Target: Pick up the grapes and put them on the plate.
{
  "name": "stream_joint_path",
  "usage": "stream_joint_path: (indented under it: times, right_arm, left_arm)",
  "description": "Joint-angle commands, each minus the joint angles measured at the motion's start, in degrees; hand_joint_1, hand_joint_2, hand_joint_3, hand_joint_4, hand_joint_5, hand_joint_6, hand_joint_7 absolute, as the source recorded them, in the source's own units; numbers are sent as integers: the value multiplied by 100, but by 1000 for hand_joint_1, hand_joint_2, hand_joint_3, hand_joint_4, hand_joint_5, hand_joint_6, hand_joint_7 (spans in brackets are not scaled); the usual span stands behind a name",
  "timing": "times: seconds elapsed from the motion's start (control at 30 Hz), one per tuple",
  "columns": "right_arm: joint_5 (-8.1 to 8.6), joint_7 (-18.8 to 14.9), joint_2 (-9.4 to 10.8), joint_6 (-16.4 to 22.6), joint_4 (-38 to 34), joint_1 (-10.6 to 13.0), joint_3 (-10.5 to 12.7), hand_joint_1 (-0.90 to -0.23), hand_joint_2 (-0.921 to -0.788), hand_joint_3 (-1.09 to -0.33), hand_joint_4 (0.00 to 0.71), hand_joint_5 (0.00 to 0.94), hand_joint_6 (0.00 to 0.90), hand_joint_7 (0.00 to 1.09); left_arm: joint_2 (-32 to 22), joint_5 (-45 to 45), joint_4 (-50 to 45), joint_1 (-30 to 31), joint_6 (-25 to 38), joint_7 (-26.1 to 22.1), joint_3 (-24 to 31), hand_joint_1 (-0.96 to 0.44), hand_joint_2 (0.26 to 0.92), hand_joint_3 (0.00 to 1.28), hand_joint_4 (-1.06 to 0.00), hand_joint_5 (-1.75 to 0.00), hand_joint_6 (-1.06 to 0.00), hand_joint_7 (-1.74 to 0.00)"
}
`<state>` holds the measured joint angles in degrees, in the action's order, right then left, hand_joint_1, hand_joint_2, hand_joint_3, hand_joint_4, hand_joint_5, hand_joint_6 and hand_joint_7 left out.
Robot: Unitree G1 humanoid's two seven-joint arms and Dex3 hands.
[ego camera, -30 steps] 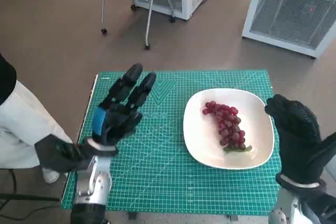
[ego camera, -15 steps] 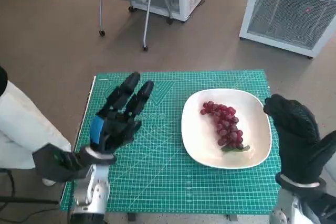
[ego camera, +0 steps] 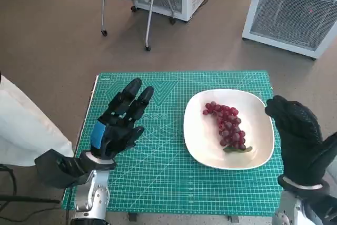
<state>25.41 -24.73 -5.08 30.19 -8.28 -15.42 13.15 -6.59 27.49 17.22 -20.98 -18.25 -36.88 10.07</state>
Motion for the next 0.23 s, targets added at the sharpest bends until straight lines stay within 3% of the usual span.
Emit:
stream_joint_path:
  times: [0.03,0.23]
  right_arm:
    - [-2,-14,-29,-79,8,128,-1,-417,-921,-561,470,465,261,865]
    - [37,-40,-33,-81,-7,120,5,-417,-921,-562,469,465,261,866]
  left_arm:
    - [-33,-57,20,84,-112,-57,34,-336,921,204,-235,-1,-324,-12]
    - [-31,-43,17,99,-108,-68,50,-339,921,202,-235,-1,-325,-13]
